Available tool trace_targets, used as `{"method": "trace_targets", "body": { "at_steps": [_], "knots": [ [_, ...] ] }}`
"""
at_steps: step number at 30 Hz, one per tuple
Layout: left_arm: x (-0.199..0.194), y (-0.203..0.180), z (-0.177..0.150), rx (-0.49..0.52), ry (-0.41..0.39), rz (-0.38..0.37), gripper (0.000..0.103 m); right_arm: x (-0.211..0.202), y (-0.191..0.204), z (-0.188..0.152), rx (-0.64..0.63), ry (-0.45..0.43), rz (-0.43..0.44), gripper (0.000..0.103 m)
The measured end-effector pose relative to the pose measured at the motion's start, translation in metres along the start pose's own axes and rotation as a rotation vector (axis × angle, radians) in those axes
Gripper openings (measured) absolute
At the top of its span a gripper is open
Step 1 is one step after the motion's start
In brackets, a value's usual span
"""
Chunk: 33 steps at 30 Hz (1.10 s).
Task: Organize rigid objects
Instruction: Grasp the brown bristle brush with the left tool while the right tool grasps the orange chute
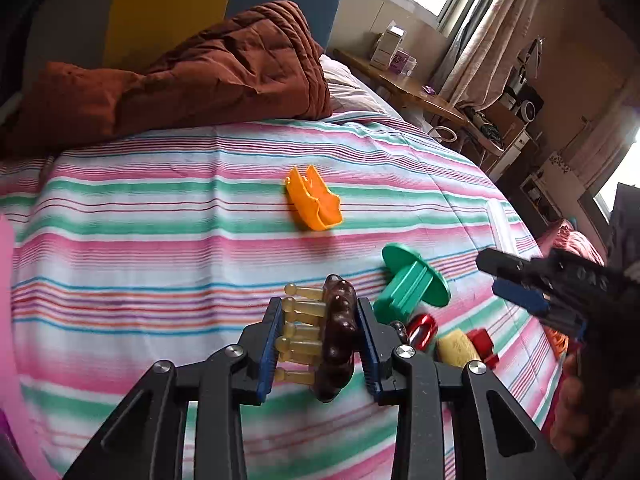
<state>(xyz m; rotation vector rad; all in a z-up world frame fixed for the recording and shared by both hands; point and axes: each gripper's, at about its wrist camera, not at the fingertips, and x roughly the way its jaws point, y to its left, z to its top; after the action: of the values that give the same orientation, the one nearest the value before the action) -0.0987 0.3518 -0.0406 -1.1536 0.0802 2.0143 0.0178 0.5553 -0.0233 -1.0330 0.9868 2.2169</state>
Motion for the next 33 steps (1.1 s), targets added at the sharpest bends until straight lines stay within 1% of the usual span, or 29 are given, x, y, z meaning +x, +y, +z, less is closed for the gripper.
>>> {"method": "trace_targets", "body": {
  "at_steps": [3, 6, 11, 14, 16, 18, 21, 24, 27, 29, 33],
  "knots": [
    [-0.027, 0.006, -0.025, 0.023, -0.009, 0.022, 0.035, 0.001, 0.001, -0.001, -0.005, 0.005, -0.005, 0.056],
    [-0.046, 0.01, -0.051, 0.026, 0.0, 0.028, 0.035, 0.001, 0.0, -0.001, -0.005, -0.001, -0.019, 0.056],
    [-0.069, 0.017, -0.091, 0.017, 0.017, 0.034, 0.035, 0.002, -0.007, -0.001, 0.023, 0.001, -0.031, 0.056],
    [-0.082, 0.015, -0.106, 0.047, 0.003, 0.047, 0.035, 0.003, -0.006, -0.001, 0.018, 0.006, -0.025, 0.056],
    [-0.086, 0.012, -0.11, 0.067, -0.002, 0.058, 0.035, 0.003, 0.0, -0.003, -0.01, 0.01, -0.015, 0.056],
    [-0.088, 0.011, -0.113, 0.081, -0.005, 0.06, 0.035, 0.005, 0.011, -0.007, -0.052, 0.03, 0.017, 0.056],
    [-0.089, 0.013, -0.114, 0.073, -0.009, 0.048, 0.035, 0.008, 0.034, -0.014, -0.152, 0.042, 0.032, 0.056],
    [-0.088, 0.018, -0.114, 0.054, -0.009, 0.032, 0.035, 0.015, 0.06, -0.013, -0.242, 0.06, 0.048, 0.056],
    [-0.088, 0.019, -0.114, 0.051, -0.013, 0.022, 0.035, 0.033, 0.09, -0.005, -0.327, 0.074, 0.039, 0.056],
    [-0.087, 0.019, -0.114, 0.058, -0.014, 0.019, 0.035, 0.051, 0.11, 0.002, -0.383, 0.083, 0.011, 0.056],
    [-0.087, 0.021, -0.113, 0.054, -0.015, 0.007, 0.035, 0.093, 0.135, 0.018, -0.434, 0.115, -0.057, 0.056]
  ]
}}
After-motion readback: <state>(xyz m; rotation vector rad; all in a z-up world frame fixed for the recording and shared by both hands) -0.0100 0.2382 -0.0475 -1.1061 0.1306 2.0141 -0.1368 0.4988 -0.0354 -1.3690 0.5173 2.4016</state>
